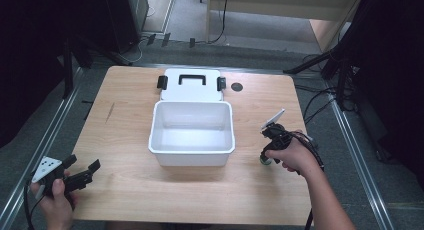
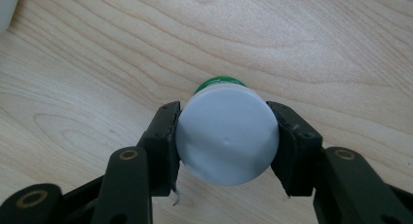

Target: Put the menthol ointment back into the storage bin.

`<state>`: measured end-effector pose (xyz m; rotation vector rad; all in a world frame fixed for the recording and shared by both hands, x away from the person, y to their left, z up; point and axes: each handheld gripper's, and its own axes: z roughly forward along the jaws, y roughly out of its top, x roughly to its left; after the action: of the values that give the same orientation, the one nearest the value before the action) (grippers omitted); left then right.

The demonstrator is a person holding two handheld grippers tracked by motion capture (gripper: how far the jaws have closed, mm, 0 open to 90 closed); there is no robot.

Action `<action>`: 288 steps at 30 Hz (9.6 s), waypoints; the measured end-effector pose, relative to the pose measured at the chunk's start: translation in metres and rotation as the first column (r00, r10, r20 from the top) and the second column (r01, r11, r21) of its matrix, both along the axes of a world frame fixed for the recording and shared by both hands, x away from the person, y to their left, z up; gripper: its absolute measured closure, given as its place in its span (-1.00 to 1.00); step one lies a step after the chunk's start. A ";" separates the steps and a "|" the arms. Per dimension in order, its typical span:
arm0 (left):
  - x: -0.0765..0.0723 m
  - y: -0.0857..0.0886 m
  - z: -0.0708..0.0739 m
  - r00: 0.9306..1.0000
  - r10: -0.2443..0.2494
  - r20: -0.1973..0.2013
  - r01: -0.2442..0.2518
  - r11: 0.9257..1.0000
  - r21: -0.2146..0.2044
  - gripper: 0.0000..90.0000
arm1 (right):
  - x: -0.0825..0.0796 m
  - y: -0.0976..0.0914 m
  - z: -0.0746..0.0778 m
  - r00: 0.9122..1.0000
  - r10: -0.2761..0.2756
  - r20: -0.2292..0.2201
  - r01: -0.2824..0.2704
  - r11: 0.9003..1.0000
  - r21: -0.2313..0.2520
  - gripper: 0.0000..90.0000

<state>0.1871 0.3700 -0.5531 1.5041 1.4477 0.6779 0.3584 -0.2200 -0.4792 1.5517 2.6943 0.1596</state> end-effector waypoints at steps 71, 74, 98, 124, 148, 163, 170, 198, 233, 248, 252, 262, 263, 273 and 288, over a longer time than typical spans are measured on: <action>0.000 0.002 0.000 1.000 -0.001 0.014 0.001 1.000 -0.022 -0.82 | 0.021 0.114 0.153 0.972 0.229 0.049 -0.230 0.973 0.019 0.13; 0.000 0.002 0.000 1.000 -0.004 0.013 0.004 1.000 -0.024 -0.82 | 0.022 0.117 0.154 0.970 0.239 0.050 -0.240 0.971 0.014 0.13; 0.001 0.001 0.000 1.000 -0.014 0.019 0.014 1.000 -0.018 -0.82 | 0.027 0.167 0.130 0.946 0.324 0.023 -0.324 0.946 0.026 0.13; 0.001 0.002 0.000 1.000 -0.012 0.021 0.013 1.000 -0.024 -0.82 | 0.031 0.182 0.075 0.935 0.352 -0.036 -0.351 0.936 0.022 0.13; 0.002 0.002 0.000 1.000 -0.011 0.020 0.011 1.000 -0.026 -0.82 | 0.032 0.187 0.035 0.932 0.354 -0.083 -0.353 0.935 0.025 0.13; 0.002 0.003 0.000 1.000 -0.008 0.017 0.008 1.000 -0.028 -0.82 | 0.029 0.193 0.016 0.923 0.371 -0.100 -0.374 0.927 -0.013 0.13; 0.002 0.003 0.000 1.000 -0.007 0.019 0.008 1.000 -0.029 -0.82 | 0.027 0.195 0.011 0.918 0.383 -0.105 -0.388 0.921 -0.034 0.12; 0.002 0.003 0.000 1.000 -0.003 0.021 0.004 1.000 -0.031 -0.82 | 0.024 0.189 0.068 0.924 0.383 -0.020 -0.383 0.924 0.003 -0.14; 0.002 0.002 0.000 1.000 -0.002 0.017 0.002 1.000 -0.024 -0.82 | 0.018 0.082 0.122 0.968 0.239 0.081 -0.243 0.968 0.053 -0.17; 0.002 0.002 0.000 1.000 -0.004 0.016 0.005 1.000 -0.018 -0.82 | 0.011 0.031 0.097 0.983 0.119 0.137 -0.132 0.987 0.089 -0.50; 0.002 0.002 0.000 1.000 -0.005 0.015 0.005 1.000 -0.018 -0.82 | 0.006 0.018 0.087 0.975 0.109 0.192 -0.121 0.991 0.054 -0.62; 0.002 0.002 0.000 1.000 -0.004 0.014 0.004 1.000 -0.015 -0.82 | -0.010 -0.018 0.062 0.965 -0.005 0.263 -0.026 0.993 0.116 -0.84; 0.002 0.002 0.000 1.000 -0.006 0.013 0.006 1.000 -0.014 -0.82 | -0.011 -0.022 0.060 0.965 -0.023 0.263 -0.013 0.991 0.133 -0.89; 0.002 0.001 0.000 1.000 -0.003 0.013 0.003 1.000 -0.010 -0.82 | -0.036 -0.044 0.037 0.939 -0.067 0.337 0.005 0.983 0.183 -1.00; 0.002 0.001 0.000 1.000 0.000 0.015 0.001 1.000 -0.013 -0.82 | -0.066 -0.076 -0.004 0.853 -0.184 0.488 0.045 0.958 0.283 -1.00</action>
<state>0.1889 0.3714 -0.5530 1.4868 1.4381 0.6768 0.2926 -0.2964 -0.4834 1.4570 2.2183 0.8299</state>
